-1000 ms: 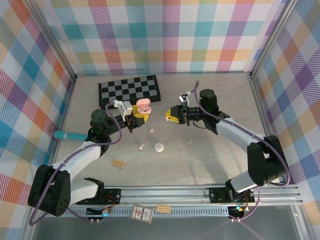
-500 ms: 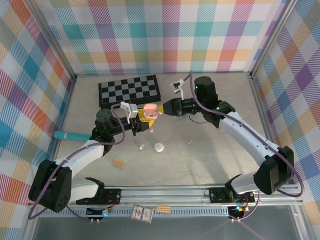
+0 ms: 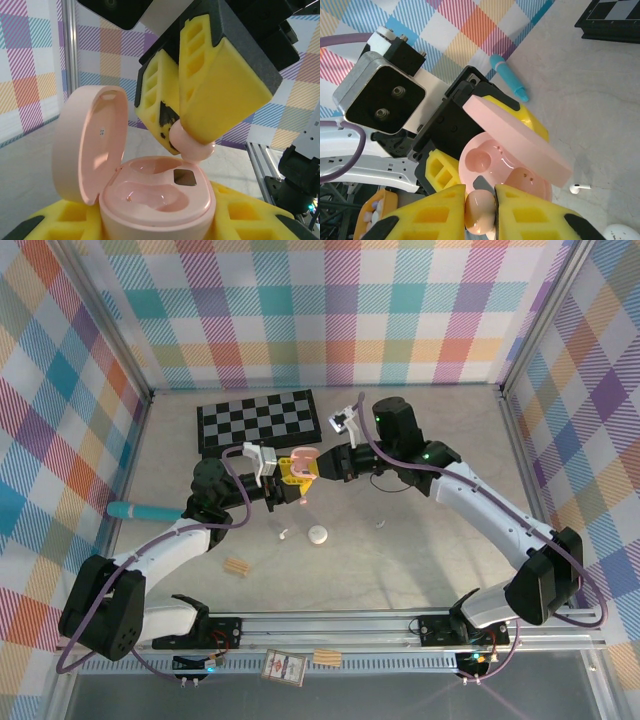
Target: Insert wireless bluetooth earbuds into charging case
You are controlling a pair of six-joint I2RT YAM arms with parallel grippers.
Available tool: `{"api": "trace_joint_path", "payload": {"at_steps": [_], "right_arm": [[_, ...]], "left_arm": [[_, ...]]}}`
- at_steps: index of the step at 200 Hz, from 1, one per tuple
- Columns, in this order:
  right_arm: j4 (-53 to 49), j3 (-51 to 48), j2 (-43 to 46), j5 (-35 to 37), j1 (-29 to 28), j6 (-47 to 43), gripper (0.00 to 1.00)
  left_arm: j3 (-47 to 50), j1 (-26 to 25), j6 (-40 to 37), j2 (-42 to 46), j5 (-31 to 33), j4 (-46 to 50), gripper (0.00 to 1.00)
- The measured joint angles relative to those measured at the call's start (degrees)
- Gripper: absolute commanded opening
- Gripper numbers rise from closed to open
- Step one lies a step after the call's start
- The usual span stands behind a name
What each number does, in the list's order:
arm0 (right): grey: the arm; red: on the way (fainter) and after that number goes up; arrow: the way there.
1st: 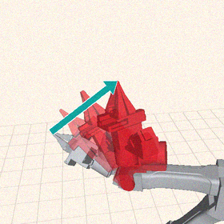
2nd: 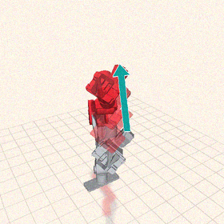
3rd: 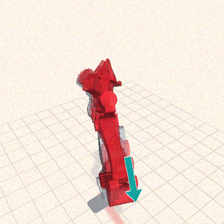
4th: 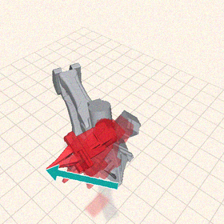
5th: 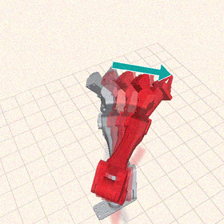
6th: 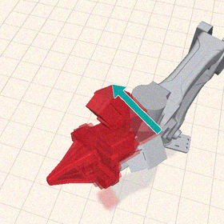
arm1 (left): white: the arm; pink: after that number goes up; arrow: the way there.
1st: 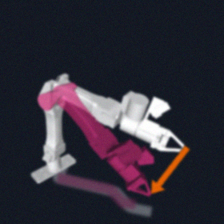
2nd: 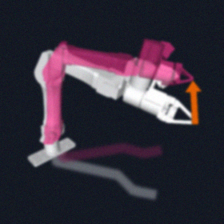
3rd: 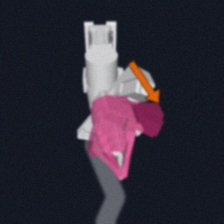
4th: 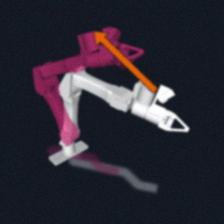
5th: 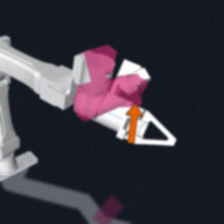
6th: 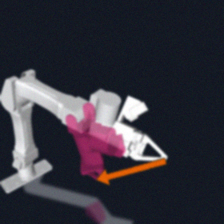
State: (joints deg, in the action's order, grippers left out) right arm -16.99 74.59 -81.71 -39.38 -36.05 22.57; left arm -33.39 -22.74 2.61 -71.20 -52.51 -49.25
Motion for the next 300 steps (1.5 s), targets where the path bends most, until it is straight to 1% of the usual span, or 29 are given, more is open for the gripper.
{"api": "trace_joint_path", "payload": {"at_steps": [100, 155, 184, 198, 232, 254, 300], "right_arm": [[0.9, 0.0, 0.0, 2.3, 0.0, 0.4, 0.19], [1.1, 0.0, 0.0, 2.6, -0.1, 0.5, 0.25], [1.0, 0.0, 0.0, 3.2, -0.2, 0.5, 0.25], [1.0, 0.0, 0.0, 3.4, -0.2, 0.5, 0.28], [1.0, 0.0, 0.0, 3.6, -0.3, 0.5, 0.31], [1.0, 0.0, 0.0, 3.9, -0.4, 0.5, 0.31], [0.2, 0.6, 0.0, 4.9, -0.5, 1.1, 0.21]], "left_arm": [[0.0, -0.1, 0.0, 0.0, -0.5, 0.0, 0.34], [0.0, -0.1, 1.4, -0.2, -0.5, -0.7, 0.34], [0.0, -0.1, 2.8, -0.9, -0.6, -2.0, 0.34], [0.0, -0.1, 3.2, -0.9, -0.6, -2.2, 0.34], [0.0, -0.1, 3.8, -1.1, -0.6, -2.2, 0.34], [0.0, -0.1, 3.9, -1.1, -0.6, -2.3, 0.34], [-0.1, -0.1, 3.8, -1.2, -0.6, -2.7, 0.34]]}}
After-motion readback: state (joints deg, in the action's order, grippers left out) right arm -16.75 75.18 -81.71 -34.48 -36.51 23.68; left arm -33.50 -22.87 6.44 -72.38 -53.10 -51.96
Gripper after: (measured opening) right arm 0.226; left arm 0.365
